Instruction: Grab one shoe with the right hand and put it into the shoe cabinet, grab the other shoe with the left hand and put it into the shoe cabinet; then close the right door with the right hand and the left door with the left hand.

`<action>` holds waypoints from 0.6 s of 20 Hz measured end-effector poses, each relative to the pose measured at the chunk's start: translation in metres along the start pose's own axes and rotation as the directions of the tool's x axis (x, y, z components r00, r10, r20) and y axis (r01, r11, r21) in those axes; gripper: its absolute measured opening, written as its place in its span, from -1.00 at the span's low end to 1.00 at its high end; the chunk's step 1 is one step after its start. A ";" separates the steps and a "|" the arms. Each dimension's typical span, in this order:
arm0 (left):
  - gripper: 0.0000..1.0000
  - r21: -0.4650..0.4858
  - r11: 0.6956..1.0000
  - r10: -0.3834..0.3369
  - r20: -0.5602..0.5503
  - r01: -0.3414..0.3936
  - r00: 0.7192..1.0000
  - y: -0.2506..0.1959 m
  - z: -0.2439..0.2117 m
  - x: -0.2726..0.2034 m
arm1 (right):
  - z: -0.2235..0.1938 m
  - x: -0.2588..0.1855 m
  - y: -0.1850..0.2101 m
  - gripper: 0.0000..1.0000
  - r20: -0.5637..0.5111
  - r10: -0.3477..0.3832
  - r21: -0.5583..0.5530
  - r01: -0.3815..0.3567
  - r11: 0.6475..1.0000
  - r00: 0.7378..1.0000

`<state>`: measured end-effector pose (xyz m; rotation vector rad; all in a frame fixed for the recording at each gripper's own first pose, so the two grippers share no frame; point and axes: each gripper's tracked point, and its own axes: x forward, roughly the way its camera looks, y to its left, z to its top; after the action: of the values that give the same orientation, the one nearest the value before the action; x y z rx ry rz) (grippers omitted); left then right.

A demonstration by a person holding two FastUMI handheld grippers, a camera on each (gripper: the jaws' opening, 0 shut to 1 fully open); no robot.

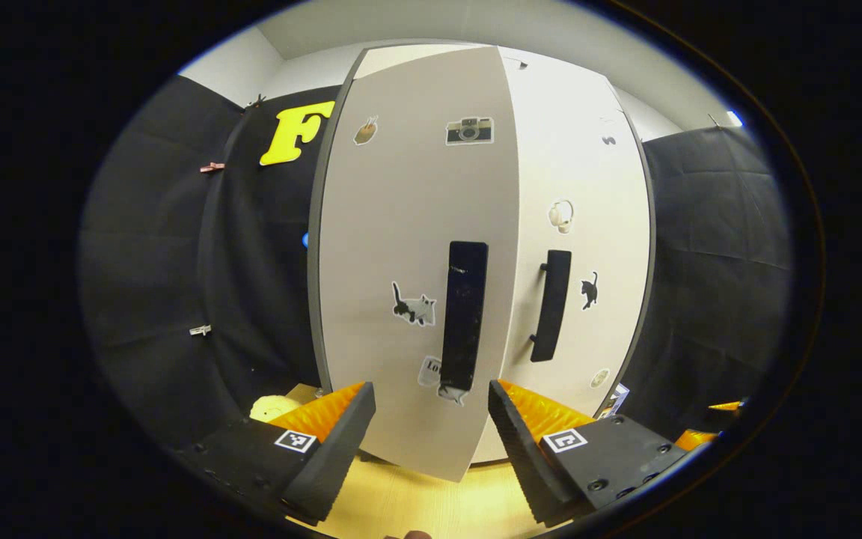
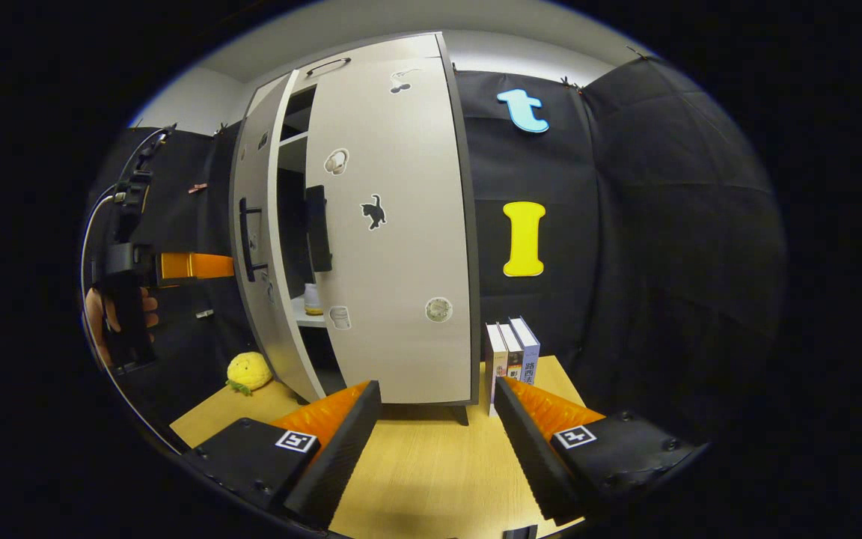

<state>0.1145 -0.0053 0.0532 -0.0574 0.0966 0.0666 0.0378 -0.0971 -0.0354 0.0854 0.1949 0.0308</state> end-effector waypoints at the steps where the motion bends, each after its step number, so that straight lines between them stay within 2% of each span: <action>1: 0.89 0.002 1.000 0.014 0.004 -0.014 1.000 0.002 -0.003 -0.009 | -0.001 0.002 -0.002 0.98 -0.002 0.009 -0.006 -0.009 1.000 1.000; 5: 0.89 0.022 1.000 0.018 0.035 -0.019 0.999 0.005 -0.006 -0.048 | 0.011 0.006 -0.001 0.96 0.019 0.021 -0.024 -0.020 1.000 1.000; 9: 0.89 -0.037 0.999 -0.006 0.064 0.008 0.998 0.021 -0.006 -0.079 | 0.037 -0.004 0.015 0.96 0.111 -0.045 -0.032 0.049 0.998 0.993; 12: 0.90 -0.032 0.999 -0.033 0.050 0.034 0.998 0.045 -0.016 -0.097 | 0.046 -0.017 0.037 0.95 0.150 -0.091 -0.005 0.093 0.996 0.984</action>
<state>0.0132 0.0328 0.0448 -0.0900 0.0456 0.0362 0.0296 -0.0648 0.0162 0.0666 0.0482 -0.0669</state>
